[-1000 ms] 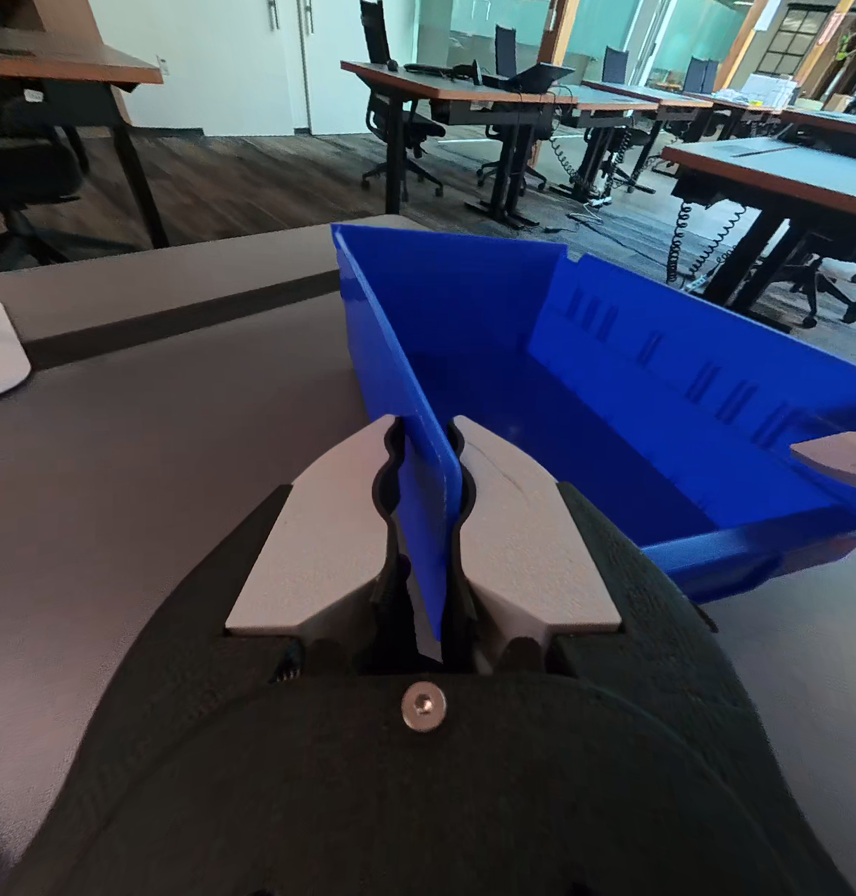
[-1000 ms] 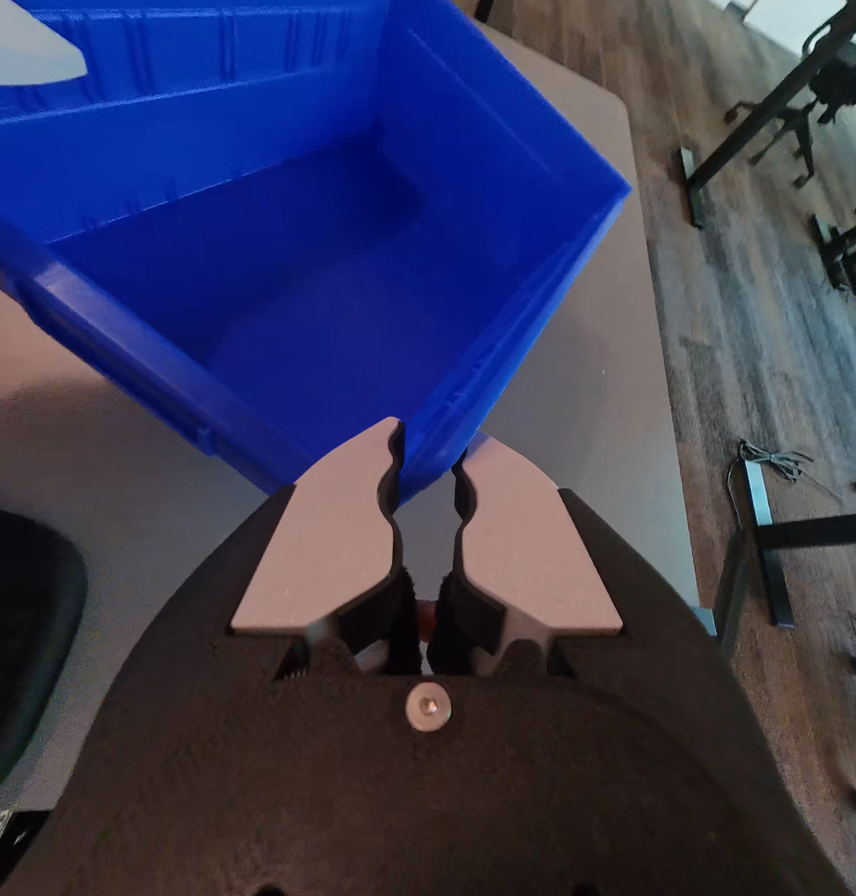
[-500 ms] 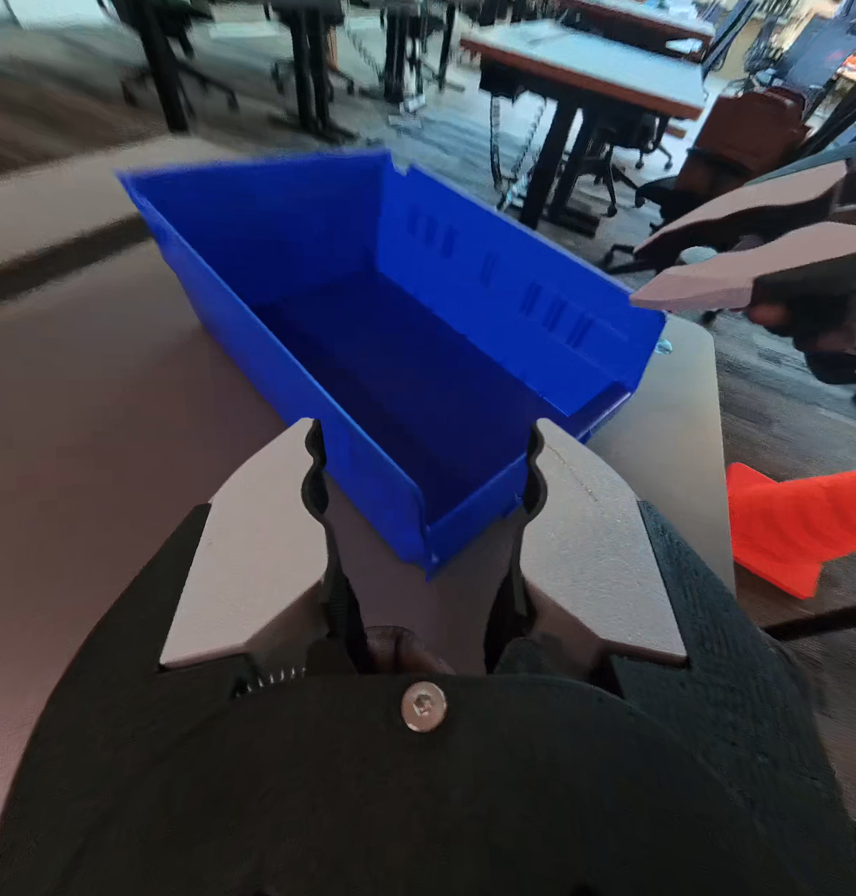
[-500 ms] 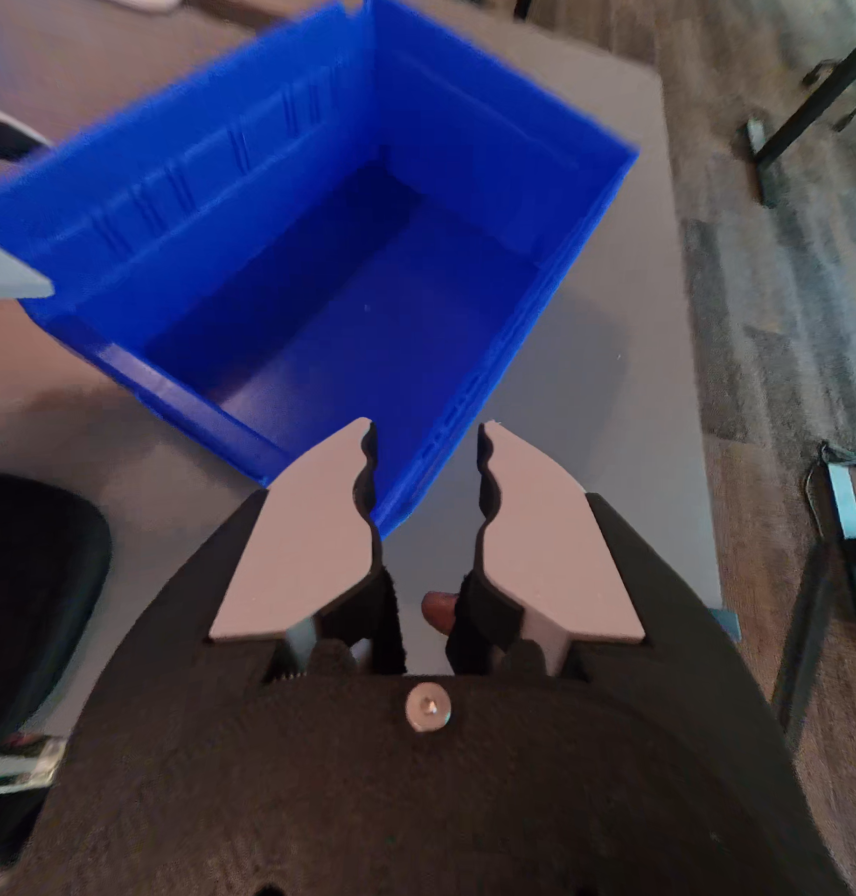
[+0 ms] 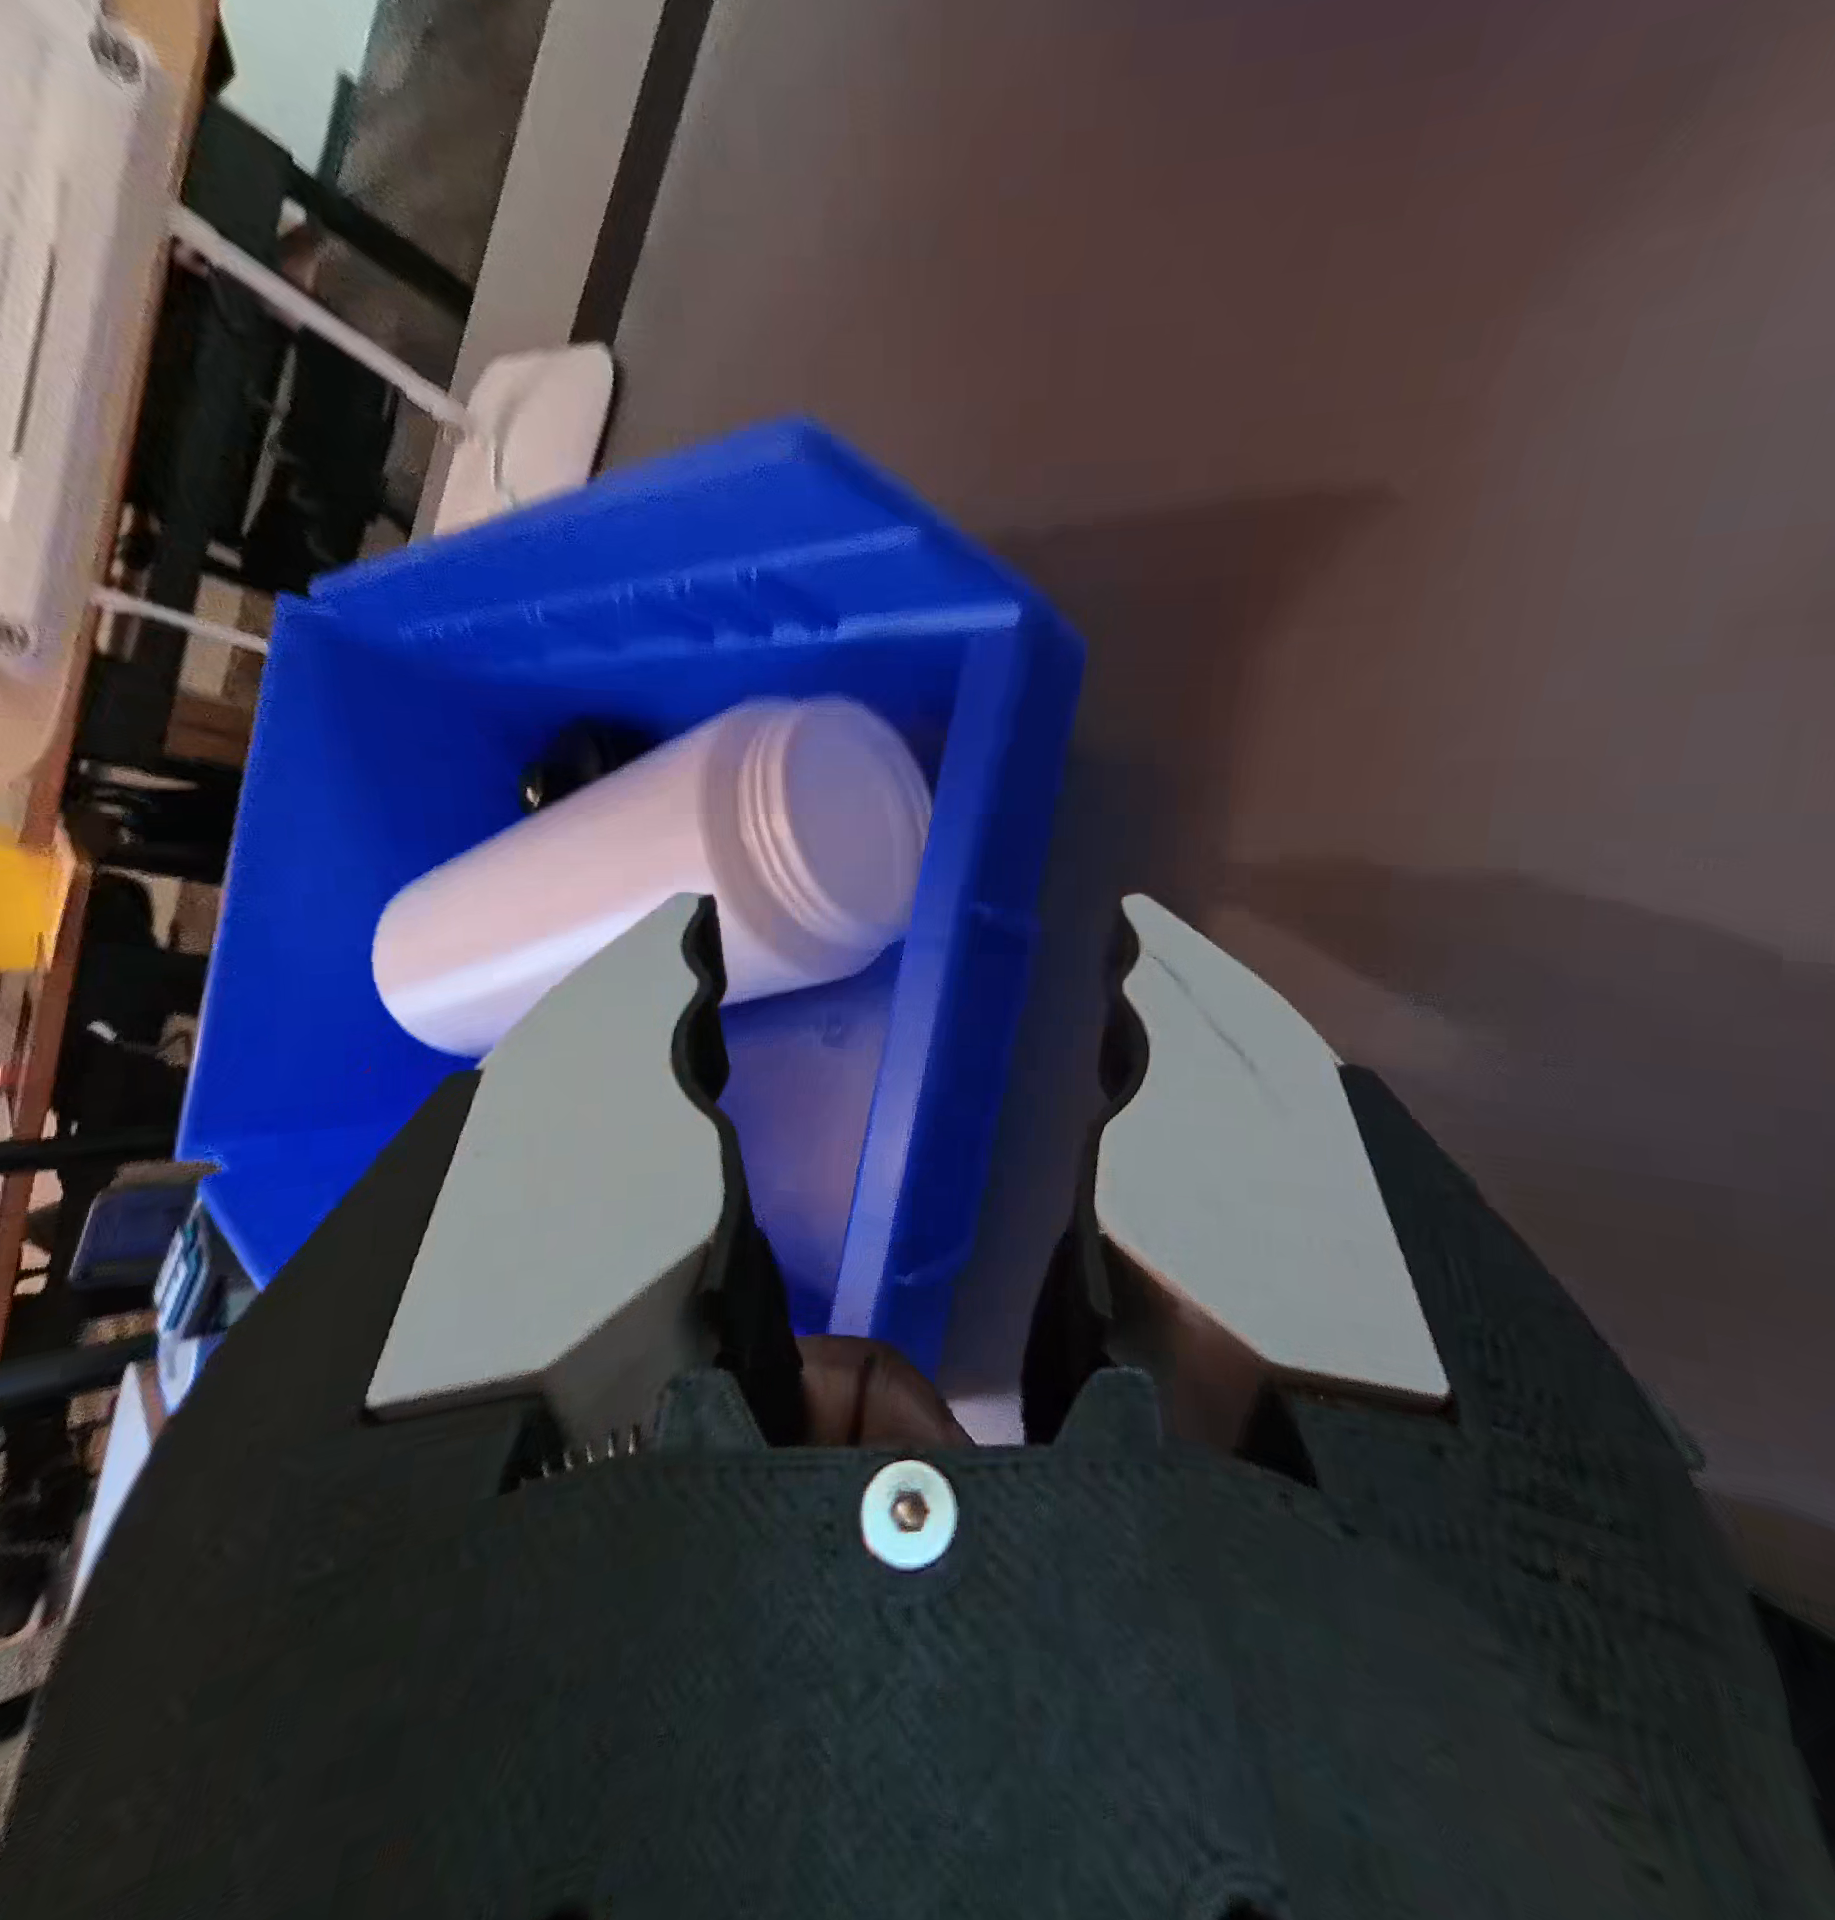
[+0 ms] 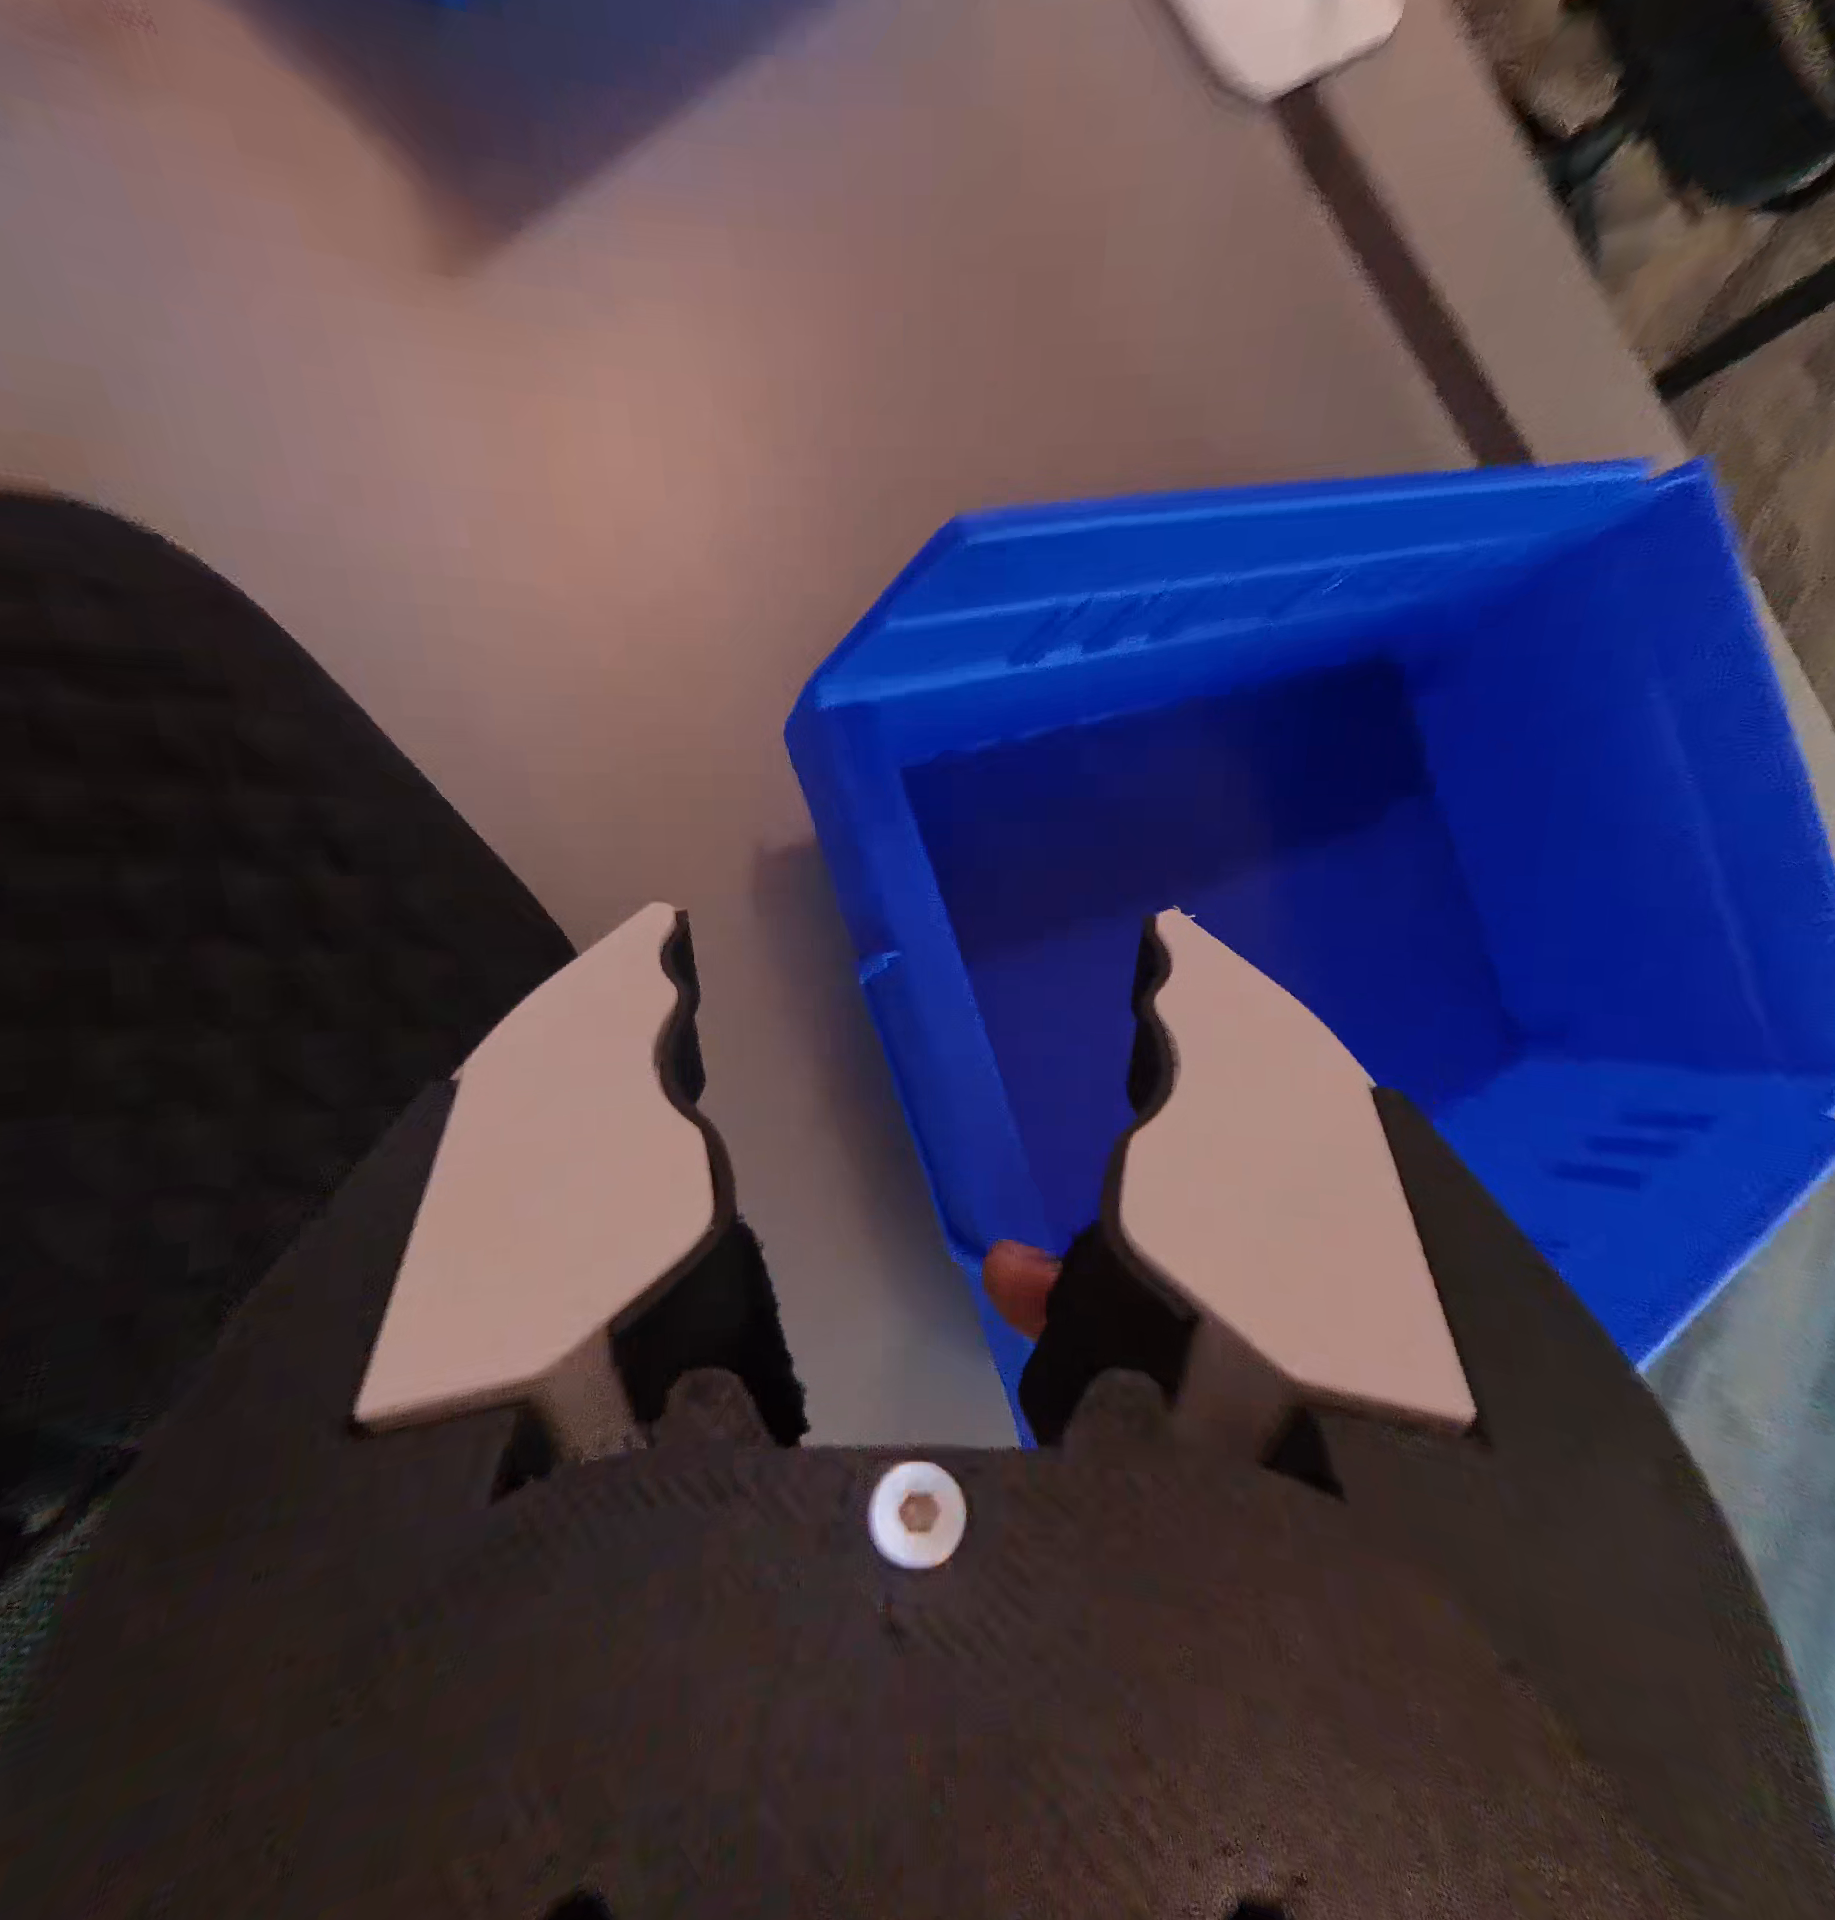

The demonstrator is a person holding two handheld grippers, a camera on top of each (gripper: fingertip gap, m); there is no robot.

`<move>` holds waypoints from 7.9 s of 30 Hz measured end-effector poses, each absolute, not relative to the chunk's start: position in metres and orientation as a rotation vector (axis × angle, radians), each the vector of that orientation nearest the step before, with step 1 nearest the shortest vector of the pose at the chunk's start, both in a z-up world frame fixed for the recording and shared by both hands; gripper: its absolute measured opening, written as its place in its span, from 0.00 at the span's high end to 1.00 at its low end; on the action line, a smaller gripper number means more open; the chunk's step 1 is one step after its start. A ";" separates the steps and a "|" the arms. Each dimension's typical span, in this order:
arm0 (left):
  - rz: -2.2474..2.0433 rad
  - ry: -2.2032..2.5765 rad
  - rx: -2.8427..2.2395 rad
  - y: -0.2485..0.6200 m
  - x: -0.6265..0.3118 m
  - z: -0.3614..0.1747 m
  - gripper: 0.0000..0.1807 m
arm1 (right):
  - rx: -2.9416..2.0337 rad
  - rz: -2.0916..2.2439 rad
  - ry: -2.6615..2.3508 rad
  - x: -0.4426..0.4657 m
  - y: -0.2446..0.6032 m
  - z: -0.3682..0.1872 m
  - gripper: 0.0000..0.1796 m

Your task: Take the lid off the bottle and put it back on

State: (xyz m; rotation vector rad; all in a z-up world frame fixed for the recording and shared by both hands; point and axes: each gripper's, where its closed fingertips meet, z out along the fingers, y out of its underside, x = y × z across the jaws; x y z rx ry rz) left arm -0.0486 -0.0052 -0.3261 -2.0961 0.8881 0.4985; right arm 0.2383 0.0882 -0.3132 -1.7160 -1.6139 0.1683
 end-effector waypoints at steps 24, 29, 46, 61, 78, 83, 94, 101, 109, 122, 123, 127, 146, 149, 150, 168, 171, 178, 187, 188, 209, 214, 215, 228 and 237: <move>0.663 0.851 -2.228 -0.082 -0.163 -0.379 0.77 | -1.730 -0.470 -1.927 0.275 0.120 -0.380 0.83; 0.633 0.858 -2.247 -0.105 -0.179 -0.379 0.76 | -1.781 -0.456 -1.933 0.282 0.117 -0.381 0.83; 0.665 0.665 -2.321 -0.170 -0.244 -0.378 0.75 | -1.822 -0.447 -1.946 0.290 0.116 -0.381 0.82; 0.686 0.576 -2.269 -0.199 -0.285 -0.376 0.74 | -1.902 -0.365 -1.982 0.302 0.106 -0.385 0.76; 0.668 0.411 -2.017 -0.155 -0.237 -0.315 0.69 | -1.428 0.491 -1.501 0.193 0.060 -0.252 0.48; 0.799 0.451 -2.063 -0.140 -0.248 -0.325 0.70 | -1.410 0.439 -1.533 0.196 0.058 -0.255 0.48; 1.093 0.188 -1.786 -0.151 -0.296 -0.246 0.97 | -1.371 0.441 -1.550 0.192 0.056 -0.258 0.50; 0.826 0.060 -1.677 -0.164 -0.301 -0.168 0.97 | -1.348 0.452 -1.547 0.191 0.054 -0.255 0.51; 0.241 0.283 -1.632 -0.145 -0.212 -0.093 0.97 | -1.361 0.462 -1.581 0.193 0.050 -0.259 0.52; -0.125 1.003 -1.990 -0.040 -0.034 -0.178 0.97 | -1.383 0.468 -1.648 0.196 0.044 -0.268 0.51; -0.137 1.042 -2.005 -0.034 -0.023 -0.183 0.97 | -1.385 0.467 -1.654 0.196 0.044 -0.270 0.51; -0.137 1.150 -2.039 -0.013 0.005 -0.202 0.97 | -1.395 0.461 -1.671 0.198 0.044 -0.274 0.51; -0.217 1.063 -1.989 -0.007 0.001 -0.182 0.66 | -1.409 0.447 -1.647 0.210 0.050 -0.273 0.51; -0.214 0.946 -1.893 -0.022 -0.035 -0.153 0.66 | -1.412 0.442 -1.650 0.210 0.051 -0.274 0.51; -0.193 0.880 -1.866 -0.025 -0.054 -0.145 0.66 | -1.413 0.440 -1.652 0.209 0.051 -0.275 0.51; 0.108 0.315 -2.439 -0.012 -0.327 -0.379 0.50 | -1.392 0.354 -1.719 0.199 0.041 -0.269 0.50; 0.036 0.257 -2.425 -0.004 -0.325 -0.389 0.53 | -1.394 0.351 -1.728 0.198 0.041 -0.273 0.50; 0.421 0.200 -2.218 -0.013 -0.339 -0.344 0.61 | -1.360 0.369 -1.709 0.191 0.041 -0.273 0.51; 0.959 0.406 -1.537 -0.103 -0.186 -0.171 0.61 | -0.878 0.641 -1.458 0.105 -0.051 -0.199 0.69; 0.947 0.456 -1.509 -0.108 -0.159 -0.168 0.61 | -0.805 0.666 -1.454 0.091 -0.074 -0.195 0.71; 0.592 0.873 -1.381 -0.096 0.012 -0.185 0.57 | -0.574 0.523 -1.510 0.004 -0.116 -0.176 0.88; -0.193 0.539 -1.385 -0.080 0.022 -0.175 0.25 | -0.796 0.726 -1.565 0.043 -0.072 -0.141 0.88; -0.296 0.501 -1.436 -0.068 0.023 -0.186 0.22 | -0.871 0.785 -1.629 0.048 -0.064 -0.138 0.88; -0.351 0.603 -1.519 0.011 0.061 -0.248 0.24 | -1.245 0.804 -2.141 0.027 -0.022 -0.168 0.88; -0.448 0.535 -1.456 0.016 0.065 -0.260 0.45 | -1.305 0.799 -2.155 0.027 -0.021 -0.180 0.87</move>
